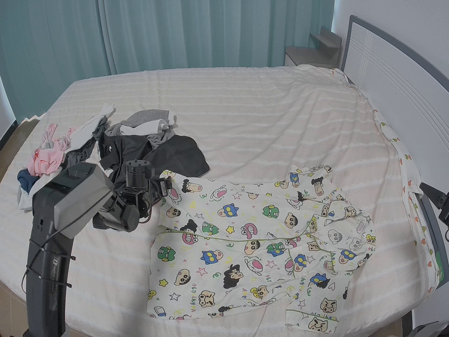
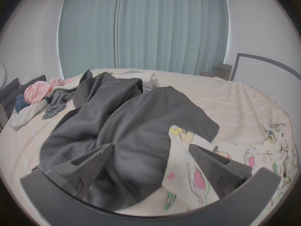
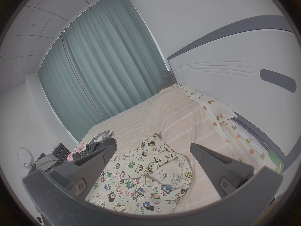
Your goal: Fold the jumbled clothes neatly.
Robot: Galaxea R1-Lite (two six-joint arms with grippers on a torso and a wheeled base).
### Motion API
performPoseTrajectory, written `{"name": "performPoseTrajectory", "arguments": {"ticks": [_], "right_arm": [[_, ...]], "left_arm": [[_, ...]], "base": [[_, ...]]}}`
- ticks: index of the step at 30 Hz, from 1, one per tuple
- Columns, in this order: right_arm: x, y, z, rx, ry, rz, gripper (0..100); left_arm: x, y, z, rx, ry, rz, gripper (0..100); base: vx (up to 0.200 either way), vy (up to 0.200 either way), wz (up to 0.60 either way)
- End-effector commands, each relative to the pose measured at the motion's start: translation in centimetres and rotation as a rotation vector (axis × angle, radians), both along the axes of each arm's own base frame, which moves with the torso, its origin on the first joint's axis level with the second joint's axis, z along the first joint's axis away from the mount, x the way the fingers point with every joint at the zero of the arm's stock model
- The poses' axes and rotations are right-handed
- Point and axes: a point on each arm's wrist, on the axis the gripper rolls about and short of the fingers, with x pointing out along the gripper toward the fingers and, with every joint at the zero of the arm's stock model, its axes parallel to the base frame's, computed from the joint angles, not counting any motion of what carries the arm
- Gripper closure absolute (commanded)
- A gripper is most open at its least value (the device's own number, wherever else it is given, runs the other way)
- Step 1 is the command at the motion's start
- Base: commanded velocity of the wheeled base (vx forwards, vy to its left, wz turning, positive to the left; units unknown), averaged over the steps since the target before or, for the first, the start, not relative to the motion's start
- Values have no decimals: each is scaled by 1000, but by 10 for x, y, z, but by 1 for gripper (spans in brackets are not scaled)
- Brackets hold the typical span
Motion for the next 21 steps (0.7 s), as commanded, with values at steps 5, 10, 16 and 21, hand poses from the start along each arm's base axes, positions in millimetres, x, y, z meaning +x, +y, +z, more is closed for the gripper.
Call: {"name": "performPoseTrajectory", "arguments": {"ticks": [5,10,16,21], "right_arm": [[-4,3,-13,22,40,53,0],[-6,11,-21,27,72,116,0],[-1,24,-33,24,173,237,0],[2,34,-50,39,310,324,0]], "left_arm": [[-153,5,79,-226,143,-86,0],[-229,-11,68,-301,251,-154,0],[-283,-24,69,-448,256,-223,0],[-294,-27,62,-522,293,-158,0]], "base": [[0,0,0],[0,0,0],[-167,0,0],[-200,0,0]]}}
